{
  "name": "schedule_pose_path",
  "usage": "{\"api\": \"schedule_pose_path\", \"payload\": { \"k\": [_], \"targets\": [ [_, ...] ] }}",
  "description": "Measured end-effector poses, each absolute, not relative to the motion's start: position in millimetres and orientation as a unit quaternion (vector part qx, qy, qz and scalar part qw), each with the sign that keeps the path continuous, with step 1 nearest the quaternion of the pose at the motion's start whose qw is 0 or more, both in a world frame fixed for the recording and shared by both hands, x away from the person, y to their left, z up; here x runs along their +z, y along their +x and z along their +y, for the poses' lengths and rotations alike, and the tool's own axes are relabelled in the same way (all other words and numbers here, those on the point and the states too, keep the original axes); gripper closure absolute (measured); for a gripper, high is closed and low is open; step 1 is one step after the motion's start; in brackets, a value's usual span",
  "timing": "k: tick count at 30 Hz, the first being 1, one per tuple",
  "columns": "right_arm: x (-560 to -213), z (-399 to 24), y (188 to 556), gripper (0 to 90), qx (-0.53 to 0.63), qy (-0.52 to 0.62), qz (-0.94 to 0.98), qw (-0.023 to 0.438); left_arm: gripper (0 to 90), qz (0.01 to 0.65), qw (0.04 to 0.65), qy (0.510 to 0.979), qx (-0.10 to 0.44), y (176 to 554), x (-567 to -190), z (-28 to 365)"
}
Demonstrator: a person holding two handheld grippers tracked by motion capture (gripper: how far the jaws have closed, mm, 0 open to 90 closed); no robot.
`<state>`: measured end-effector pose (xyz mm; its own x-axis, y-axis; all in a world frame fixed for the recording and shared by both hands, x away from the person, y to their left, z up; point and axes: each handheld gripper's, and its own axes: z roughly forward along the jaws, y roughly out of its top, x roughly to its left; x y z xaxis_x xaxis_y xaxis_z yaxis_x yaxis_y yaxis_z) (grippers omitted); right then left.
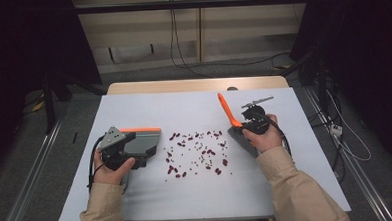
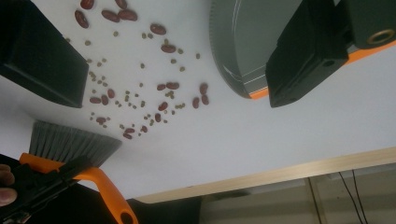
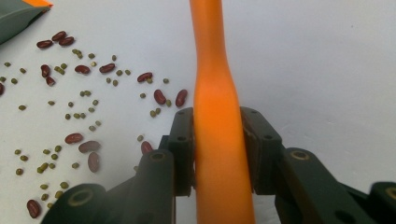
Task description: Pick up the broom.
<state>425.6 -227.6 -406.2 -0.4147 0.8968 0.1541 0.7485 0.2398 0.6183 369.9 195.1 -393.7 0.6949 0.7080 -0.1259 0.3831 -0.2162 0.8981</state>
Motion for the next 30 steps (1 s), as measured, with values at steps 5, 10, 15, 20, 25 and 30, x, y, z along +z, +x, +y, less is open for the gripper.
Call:
{"api": "schedule_pose_path", "payload": {
  "k": [5,10,15,20,25,30],
  "targets": [
    [-403,-234,417,58.8,0.333,0.523,0.774,0.127,5.8,0.359,0.516,0.762,0.160,369,-394,197],
    [-402,-238,407,56.8,0.329,0.511,0.782,0.141,5.8,0.360,0.515,0.761,0.161,369,-395,200],
    [-400,-242,397,63.0,0.323,0.499,0.789,0.157,5.7,0.362,0.518,0.759,0.156,368,-395,205],
    [-404,-241,400,70.3,0.319,0.497,0.793,0.151,5.8,0.373,0.518,0.752,0.163,371,-394,216],
    [-404,-237,401,70.8,0.307,0.488,0.800,0.166,5.7,0.374,0.512,0.756,0.163,370,-396,215],
    [-405,-240,397,71.0,0.307,0.489,0.798,0.173,5.9,0.369,0.511,0.760,0.160,366,-398,215]
  ]
}}
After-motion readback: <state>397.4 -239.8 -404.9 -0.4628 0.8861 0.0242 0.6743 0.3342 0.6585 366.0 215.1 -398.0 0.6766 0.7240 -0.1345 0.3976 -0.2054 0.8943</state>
